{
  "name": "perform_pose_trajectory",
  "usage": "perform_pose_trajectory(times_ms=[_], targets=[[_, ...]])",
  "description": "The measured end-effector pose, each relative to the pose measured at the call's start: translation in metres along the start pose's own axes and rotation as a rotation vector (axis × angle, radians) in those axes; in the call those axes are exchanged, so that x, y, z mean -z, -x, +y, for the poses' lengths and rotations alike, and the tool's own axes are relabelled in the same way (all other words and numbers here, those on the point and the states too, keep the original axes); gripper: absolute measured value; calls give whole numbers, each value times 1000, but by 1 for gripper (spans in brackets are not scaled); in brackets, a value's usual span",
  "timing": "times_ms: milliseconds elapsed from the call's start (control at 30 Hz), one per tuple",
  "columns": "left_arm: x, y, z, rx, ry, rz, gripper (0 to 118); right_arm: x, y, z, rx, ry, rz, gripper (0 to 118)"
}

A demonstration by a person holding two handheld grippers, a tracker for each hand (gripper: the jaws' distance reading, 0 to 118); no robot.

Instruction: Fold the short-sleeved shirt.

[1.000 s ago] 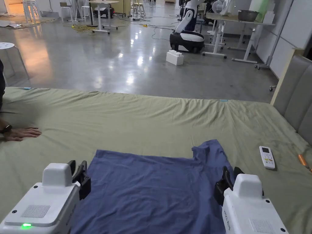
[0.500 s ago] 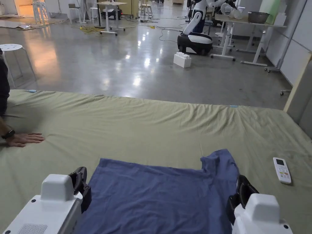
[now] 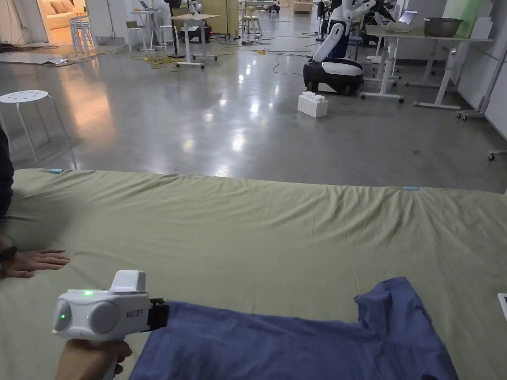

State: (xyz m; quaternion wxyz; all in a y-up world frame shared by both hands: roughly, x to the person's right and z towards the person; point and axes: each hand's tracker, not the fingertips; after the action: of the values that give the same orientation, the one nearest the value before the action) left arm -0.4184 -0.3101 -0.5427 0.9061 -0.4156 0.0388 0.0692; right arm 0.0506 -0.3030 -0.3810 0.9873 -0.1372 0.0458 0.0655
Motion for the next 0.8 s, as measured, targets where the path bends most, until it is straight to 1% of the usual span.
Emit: perform_pose_trajectory(times_ms=[33, 67, 133, 267, 300, 333, 400, 433, 467, 500, 533, 567, 600, 700, 767, 800], targets=[[12, 1, 7, -6, 34, 5, 59, 3, -1, -3, -1, 11, 0, 0], [22, 2, 11, -16, 63, 1, 64, 8, -3, -7, -2, 24, 0, 0], [43, 3, 22, -22, 58, 2, 70, 15, -6, -14, -11, 47, -4, 0], [85, 2, 30, 10, 123, 50, 71, 24, -16, -28, -12, 100, -13, 0], [93, 2, 29, 26, 147, 78, 71, 26, -18, -34, 10, 137, -4, 0], [100, 3, 28, 45, 170, 93, 70, 27, -21, -35, 2, 128, -28, 0], [114, 0, 24, 93, 212, 182, 66, 30, -27, -39, 8, 146, -33, 0], [119, -2, 22, 120, 225, 178, 60, 30, -29, -40, 10, 151, -36, 0], [118, -2, 17, 127, 214, 143, 55, 33, -32, -42, 13, 162, -42, 0], [116, -5, 15, 124, 185, 135, 48, 36, -35, -42, 15, 172, -45, 0], [114, -13, 15, 124, 182, 151, 33, 39, -38, -42, 18, 178, -50, 0], [114, -19, 13, 133, 172, 149, 33, 42, -41, -42, 25, 183, -56, 0], [113, -21, 9, 146, 160, 130, 29, 49, -45, -40, 40, 199, -55, 0], [118, -29, 4, 170, 160, 123, 10, 74, -59, -31, 65, 236, -51, 0], [117, -27, 5, 171, 155, 135, 7, 96, -70, -24, 63, 246, -46, 0], [115, -23, 7, 152, 156, 122, 7, 112, -76, -19, 45, 312, -22, 1]])
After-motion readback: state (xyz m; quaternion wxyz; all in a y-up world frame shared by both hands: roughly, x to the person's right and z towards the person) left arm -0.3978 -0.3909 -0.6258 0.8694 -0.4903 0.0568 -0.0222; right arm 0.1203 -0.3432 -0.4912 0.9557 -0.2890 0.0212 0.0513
